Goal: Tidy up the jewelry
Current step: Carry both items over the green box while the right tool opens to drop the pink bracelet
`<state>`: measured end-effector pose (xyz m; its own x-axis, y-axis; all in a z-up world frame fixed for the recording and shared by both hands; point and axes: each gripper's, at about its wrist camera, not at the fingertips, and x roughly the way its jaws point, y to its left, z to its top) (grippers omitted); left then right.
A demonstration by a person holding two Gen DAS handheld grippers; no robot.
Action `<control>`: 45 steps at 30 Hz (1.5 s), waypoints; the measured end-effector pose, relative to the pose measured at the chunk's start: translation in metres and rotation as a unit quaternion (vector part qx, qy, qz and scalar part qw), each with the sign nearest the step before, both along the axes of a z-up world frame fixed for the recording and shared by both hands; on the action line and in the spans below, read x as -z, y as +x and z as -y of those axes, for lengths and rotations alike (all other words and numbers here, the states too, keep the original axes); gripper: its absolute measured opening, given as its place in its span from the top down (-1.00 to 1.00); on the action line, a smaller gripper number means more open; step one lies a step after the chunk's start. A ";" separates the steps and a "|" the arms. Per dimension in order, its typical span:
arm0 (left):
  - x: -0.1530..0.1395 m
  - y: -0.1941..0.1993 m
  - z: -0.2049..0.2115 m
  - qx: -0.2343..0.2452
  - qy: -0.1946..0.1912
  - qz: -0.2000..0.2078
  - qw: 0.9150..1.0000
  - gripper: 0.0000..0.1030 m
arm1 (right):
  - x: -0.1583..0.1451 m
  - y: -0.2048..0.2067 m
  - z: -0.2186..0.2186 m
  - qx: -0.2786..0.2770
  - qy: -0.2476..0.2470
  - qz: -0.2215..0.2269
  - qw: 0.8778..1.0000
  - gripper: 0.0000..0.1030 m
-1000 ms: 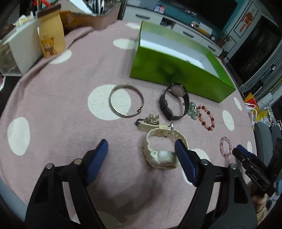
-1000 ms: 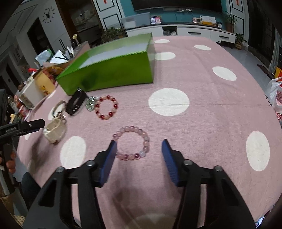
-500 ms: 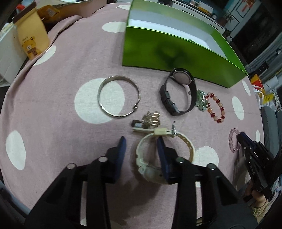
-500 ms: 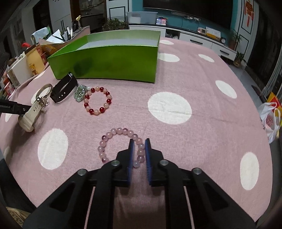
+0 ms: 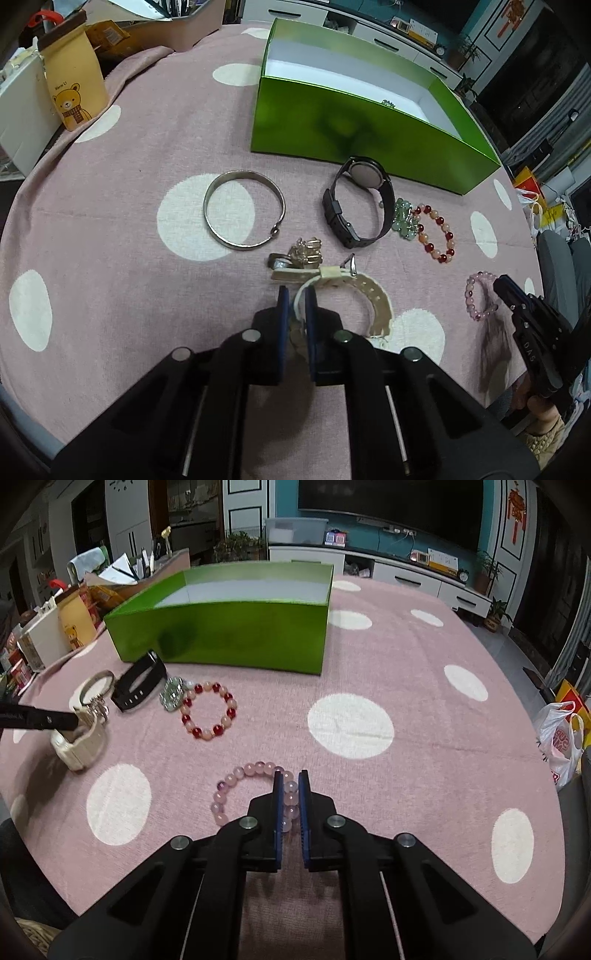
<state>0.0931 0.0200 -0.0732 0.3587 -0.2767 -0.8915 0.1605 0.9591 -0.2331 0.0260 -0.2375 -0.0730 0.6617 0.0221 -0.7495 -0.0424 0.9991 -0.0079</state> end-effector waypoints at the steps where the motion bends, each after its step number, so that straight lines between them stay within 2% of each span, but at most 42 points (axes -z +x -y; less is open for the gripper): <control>1: -0.001 -0.002 -0.003 0.000 -0.001 0.001 1.000 0.84 | -0.002 -0.001 0.000 0.000 0.001 0.003 1.000 0.86; 8: -0.014 -0.011 -0.007 0.001 -0.024 0.030 0.999 0.84 | -0.018 -0.007 0.000 -0.001 0.009 0.026 1.000 0.86; 16: -0.047 -0.019 -0.009 0.005 -0.029 0.081 0.996 0.84 | -0.041 -0.011 0.000 -0.002 0.014 0.057 0.998 0.86; 24: -0.067 -0.011 -0.010 0.006 -0.028 0.108 0.994 0.84 | -0.065 0.000 0.000 -0.009 0.012 0.088 0.996 0.86; 36: -0.103 0.030 0.004 0.009 -0.033 0.160 0.986 0.84 | -0.110 0.041 0.001 -0.024 0.016 0.149 0.988 0.86; 45: -0.122 0.081 0.022 0.011 -0.033 0.181 0.983 0.84 | -0.121 0.092 0.005 -0.056 0.074 0.141 0.986 0.86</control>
<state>0.1737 -0.0024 0.0487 0.6424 -0.3402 -0.6868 0.2644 0.9394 -0.2181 0.1175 -0.2427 0.0481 0.8308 0.2020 -0.5186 -0.1689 0.9794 0.1109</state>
